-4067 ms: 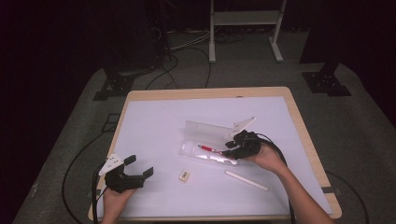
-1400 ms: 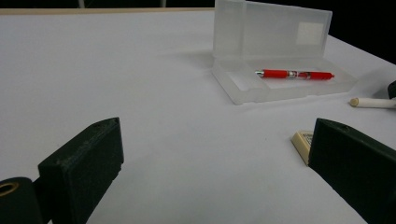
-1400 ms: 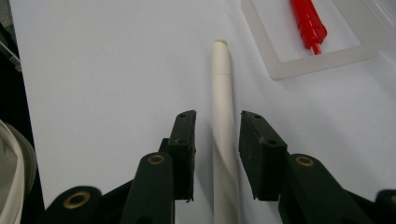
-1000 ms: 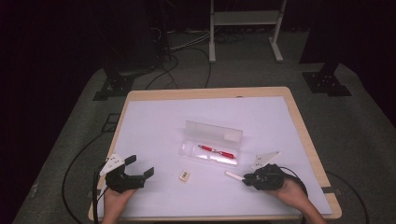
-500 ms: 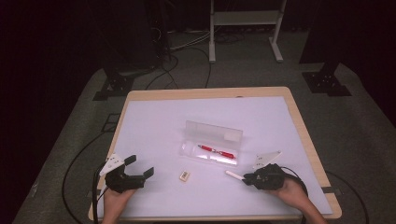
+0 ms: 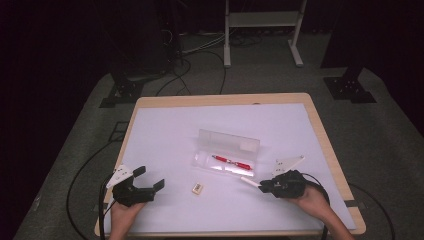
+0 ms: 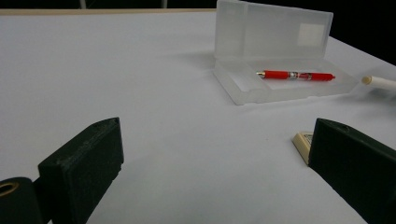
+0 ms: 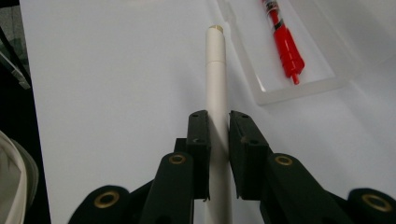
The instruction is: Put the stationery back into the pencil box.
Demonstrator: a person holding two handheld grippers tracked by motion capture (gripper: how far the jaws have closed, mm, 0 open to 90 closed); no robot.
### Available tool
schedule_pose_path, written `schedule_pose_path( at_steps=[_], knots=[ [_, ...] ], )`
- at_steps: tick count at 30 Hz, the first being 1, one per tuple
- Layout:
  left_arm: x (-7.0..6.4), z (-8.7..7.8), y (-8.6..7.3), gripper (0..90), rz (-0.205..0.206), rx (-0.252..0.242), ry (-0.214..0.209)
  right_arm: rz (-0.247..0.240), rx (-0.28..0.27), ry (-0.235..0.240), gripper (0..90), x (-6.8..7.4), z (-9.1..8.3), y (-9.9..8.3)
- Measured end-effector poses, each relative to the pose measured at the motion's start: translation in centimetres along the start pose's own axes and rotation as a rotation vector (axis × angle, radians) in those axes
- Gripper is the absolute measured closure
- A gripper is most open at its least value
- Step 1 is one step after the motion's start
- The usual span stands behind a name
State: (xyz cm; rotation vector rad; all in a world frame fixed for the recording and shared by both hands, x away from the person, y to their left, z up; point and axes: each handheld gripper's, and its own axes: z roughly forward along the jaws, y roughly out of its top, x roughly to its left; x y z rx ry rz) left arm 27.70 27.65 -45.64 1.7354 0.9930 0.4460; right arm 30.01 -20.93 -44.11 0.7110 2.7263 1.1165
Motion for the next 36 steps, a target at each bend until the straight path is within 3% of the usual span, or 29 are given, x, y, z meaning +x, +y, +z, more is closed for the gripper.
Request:
schedule_pose_path(
  at_steps=[12,36],
  knots=[
    [0.1,-0.1,0.0,2.8,-0.004,-0.003,0.002,-0.022,-0.017,0.000,77.9,-0.8,-0.6,2.6],
    [0.2,-0.2,0.0,2.8,-0.004,-0.007,0.002,-0.093,-0.011,0.007,77.9,-1.8,0.4,7.9]
  ],
)
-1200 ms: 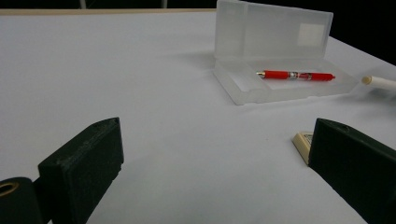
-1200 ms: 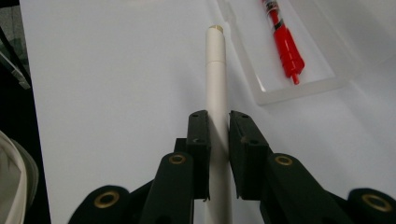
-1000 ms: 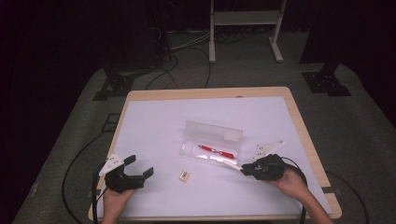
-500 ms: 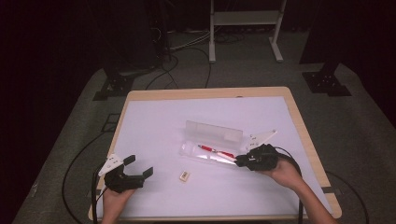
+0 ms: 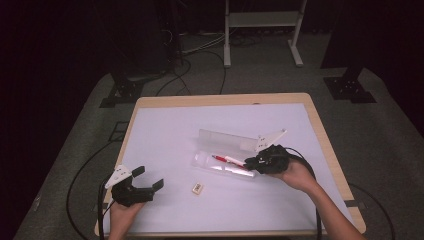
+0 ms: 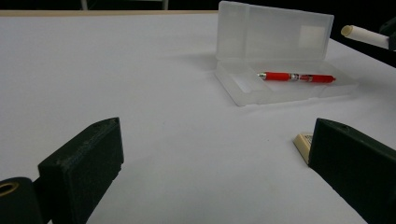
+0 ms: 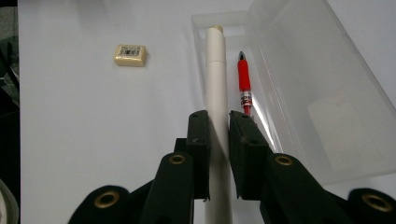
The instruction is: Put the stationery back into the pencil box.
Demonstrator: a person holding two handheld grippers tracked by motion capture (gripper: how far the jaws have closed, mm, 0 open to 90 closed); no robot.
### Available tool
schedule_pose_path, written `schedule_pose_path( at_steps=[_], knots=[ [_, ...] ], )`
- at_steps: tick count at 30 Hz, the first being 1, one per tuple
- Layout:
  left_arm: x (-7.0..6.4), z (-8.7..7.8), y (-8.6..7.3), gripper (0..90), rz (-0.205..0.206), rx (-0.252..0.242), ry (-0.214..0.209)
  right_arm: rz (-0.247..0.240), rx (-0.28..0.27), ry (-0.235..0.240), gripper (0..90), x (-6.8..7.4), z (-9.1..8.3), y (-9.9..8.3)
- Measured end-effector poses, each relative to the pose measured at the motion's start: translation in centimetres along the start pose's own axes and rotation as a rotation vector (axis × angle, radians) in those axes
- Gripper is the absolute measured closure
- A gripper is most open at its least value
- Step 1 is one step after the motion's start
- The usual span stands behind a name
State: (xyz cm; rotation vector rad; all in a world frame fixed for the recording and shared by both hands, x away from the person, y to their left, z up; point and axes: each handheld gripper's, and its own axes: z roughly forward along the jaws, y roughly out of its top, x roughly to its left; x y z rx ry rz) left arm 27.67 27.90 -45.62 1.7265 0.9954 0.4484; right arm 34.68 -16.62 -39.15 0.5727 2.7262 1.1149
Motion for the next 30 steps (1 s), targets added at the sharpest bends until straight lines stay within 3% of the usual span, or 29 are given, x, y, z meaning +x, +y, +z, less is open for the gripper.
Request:
schedule_pose_path(
  at_steps=[11,30],
  knots=[
    [0.0,0.0,0.0,2.7,-0.001,-0.006,-0.001,-0.036,0.018,0.010,77.9,-0.3,1.3,1.6],
    [0.0,-0.1,0.0,2.7,-0.005,-0.009,0.000,-0.052,0.062,0.020,77.9,-1.1,4.3,2.5]
  ],
)
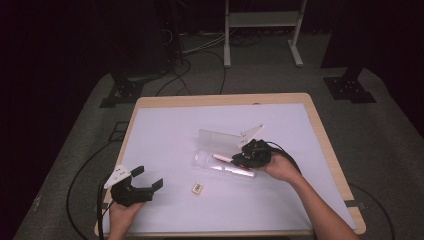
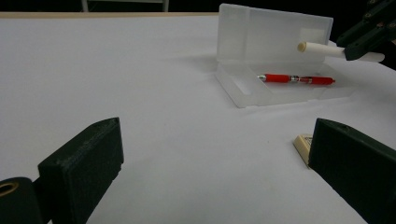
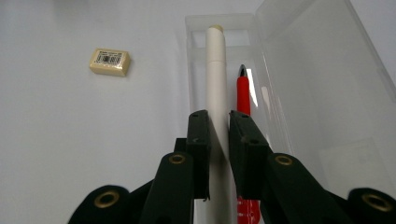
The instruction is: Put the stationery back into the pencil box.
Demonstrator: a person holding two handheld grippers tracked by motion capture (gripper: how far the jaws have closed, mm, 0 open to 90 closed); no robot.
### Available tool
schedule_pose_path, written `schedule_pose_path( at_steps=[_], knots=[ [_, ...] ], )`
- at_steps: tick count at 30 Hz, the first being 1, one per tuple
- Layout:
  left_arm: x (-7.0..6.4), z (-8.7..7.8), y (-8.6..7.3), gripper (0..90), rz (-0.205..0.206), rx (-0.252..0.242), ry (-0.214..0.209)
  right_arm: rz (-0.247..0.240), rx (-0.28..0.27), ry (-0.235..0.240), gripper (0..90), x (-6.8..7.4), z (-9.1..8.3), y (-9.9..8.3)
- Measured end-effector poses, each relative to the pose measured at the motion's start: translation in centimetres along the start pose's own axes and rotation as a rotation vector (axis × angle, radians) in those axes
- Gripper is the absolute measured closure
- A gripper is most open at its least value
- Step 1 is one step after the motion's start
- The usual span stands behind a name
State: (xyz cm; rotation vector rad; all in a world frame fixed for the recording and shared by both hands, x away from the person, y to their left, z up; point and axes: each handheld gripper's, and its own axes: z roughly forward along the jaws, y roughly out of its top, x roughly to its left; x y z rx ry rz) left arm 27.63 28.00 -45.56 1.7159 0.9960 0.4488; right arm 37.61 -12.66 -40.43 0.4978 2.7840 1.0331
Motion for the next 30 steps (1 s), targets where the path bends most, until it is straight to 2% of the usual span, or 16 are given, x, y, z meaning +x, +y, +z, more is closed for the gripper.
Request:
schedule_pose_path(
  at_steps=[3,19,30],
  knots=[
    [0.0,0.0,0.0,2.7,-0.001,-0.003,0.000,-0.008,0.002,0.003,77.9,0.0,0.3,0.2],
    [-0.1,0.0,0.0,2.6,-0.002,-0.003,-0.005,0.014,0.035,0.016,77.9,-0.8,2.7,-0.1],
    [0.0,0.0,0.0,2.6,-0.001,-0.002,-0.005,0.028,0.039,0.025,77.9,-1.0,3.5,-0.3]
  ],
)
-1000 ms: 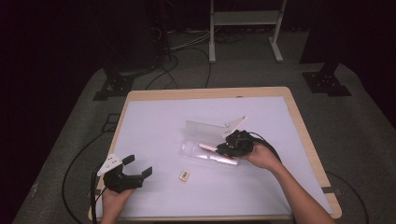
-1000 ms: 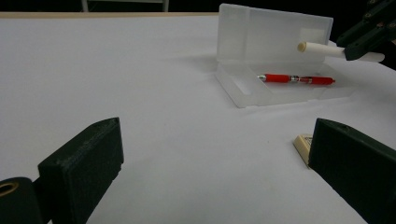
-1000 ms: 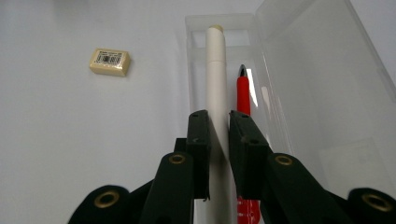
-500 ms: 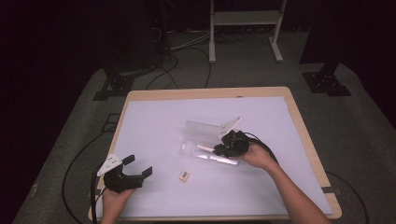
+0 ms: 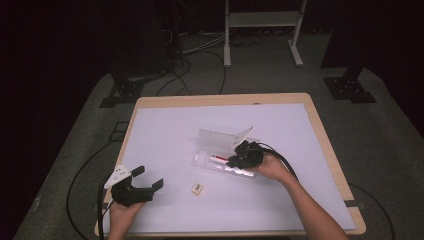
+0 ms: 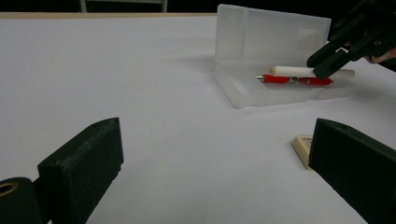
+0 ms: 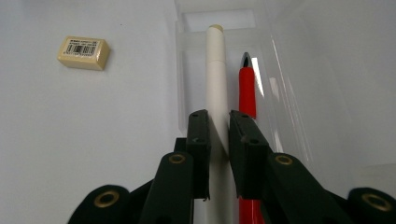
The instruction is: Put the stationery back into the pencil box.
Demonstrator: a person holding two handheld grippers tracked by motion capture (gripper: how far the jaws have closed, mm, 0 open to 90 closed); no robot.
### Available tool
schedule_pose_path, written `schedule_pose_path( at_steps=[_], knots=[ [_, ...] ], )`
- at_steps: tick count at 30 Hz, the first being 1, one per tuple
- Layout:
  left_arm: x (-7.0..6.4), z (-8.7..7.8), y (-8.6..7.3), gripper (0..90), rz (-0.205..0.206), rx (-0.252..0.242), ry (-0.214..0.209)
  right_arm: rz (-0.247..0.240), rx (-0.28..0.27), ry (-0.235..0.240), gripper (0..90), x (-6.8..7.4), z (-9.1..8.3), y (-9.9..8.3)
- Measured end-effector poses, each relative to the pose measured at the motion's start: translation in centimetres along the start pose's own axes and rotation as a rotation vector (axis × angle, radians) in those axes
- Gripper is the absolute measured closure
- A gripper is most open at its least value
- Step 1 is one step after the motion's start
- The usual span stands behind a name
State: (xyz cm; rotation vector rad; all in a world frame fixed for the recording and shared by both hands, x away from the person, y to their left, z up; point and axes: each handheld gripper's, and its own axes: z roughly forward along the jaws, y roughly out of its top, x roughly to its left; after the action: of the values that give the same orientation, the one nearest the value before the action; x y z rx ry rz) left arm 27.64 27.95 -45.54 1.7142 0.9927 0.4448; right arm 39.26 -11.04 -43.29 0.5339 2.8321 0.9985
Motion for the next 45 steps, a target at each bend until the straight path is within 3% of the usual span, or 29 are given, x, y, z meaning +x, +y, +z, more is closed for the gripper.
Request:
schedule_pose_path(
  at_steps=[21,45],
  knots=[
    [0.1,-0.1,0.0,2.6,0.004,0.000,0.000,0.015,0.024,0.020,77.8,-0.3,1.7,-0.4],
    [0.1,-0.1,0.0,2.6,0.002,-0.001,0.001,0.034,0.023,0.016,77.2,-0.6,1.8,-1.0]
  ],
)
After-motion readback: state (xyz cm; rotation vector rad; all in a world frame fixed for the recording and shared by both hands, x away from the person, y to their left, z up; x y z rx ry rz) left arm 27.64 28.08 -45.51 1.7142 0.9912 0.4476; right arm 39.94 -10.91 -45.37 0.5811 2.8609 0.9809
